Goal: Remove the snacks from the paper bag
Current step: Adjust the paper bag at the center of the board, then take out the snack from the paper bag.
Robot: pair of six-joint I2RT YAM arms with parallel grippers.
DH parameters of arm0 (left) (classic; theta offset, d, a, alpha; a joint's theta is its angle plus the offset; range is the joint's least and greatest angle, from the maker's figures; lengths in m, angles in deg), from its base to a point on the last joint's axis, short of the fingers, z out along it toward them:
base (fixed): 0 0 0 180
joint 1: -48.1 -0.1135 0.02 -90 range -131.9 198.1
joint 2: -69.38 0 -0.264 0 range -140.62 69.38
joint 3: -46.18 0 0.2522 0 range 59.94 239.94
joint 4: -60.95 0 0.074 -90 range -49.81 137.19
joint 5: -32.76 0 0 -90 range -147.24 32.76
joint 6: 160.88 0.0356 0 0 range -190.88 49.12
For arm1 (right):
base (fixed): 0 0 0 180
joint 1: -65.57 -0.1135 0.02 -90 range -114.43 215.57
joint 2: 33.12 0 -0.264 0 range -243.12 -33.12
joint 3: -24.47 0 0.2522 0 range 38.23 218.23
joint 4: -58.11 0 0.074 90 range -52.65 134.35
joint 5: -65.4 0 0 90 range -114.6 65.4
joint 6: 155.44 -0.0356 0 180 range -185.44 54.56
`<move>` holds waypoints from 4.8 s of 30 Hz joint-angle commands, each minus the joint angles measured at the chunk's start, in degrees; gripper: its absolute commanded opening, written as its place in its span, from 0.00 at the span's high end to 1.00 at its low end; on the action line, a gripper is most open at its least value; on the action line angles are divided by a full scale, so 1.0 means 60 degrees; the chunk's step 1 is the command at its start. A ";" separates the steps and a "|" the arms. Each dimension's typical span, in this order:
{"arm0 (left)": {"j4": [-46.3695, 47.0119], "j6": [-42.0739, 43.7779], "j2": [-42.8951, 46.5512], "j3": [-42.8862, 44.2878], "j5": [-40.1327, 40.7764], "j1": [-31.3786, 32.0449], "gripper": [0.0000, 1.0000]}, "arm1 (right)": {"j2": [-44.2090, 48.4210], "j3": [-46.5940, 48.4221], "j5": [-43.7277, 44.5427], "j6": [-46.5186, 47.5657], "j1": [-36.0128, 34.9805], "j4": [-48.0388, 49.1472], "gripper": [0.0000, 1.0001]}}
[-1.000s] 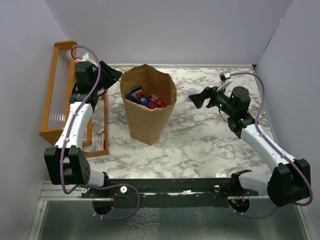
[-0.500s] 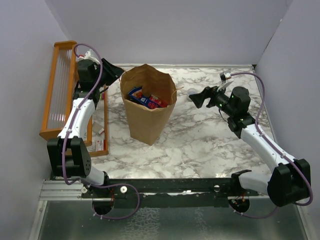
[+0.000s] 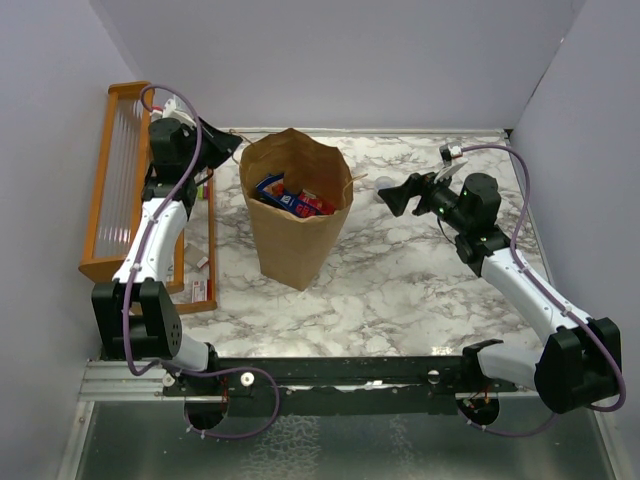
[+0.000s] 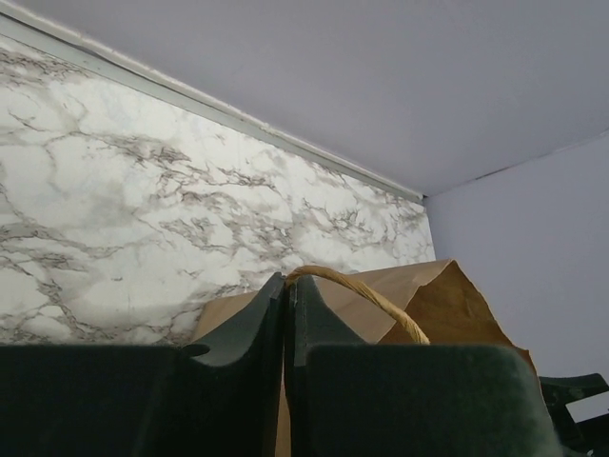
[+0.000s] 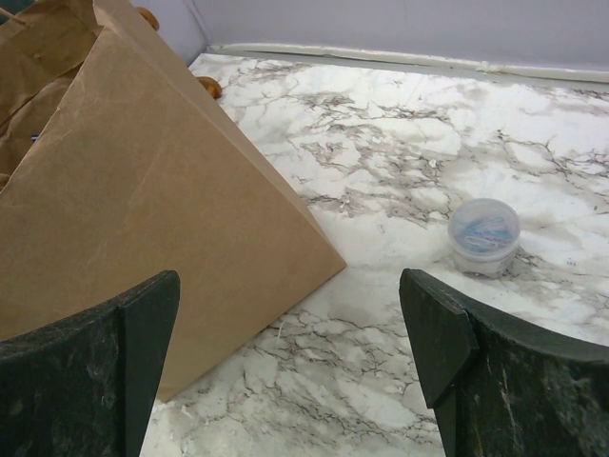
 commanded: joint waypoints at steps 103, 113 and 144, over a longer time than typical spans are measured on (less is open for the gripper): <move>0.3431 0.0179 0.4638 -0.3929 -0.1801 0.4153 1.00 | 0.2374 0.0730 0.2752 0.1102 -0.5775 -0.4500 0.07; 0.3015 0.0280 0.4722 -0.3939 -0.1485 0.4153 1.00 | 0.3326 -0.0998 0.1391 0.0948 -0.6791 -0.2133 0.17; 0.1940 0.0385 0.5392 -0.3921 -0.0957 0.4167 1.00 | -0.6225 -0.0993 1.1383 0.3137 -0.8426 1.0044 0.38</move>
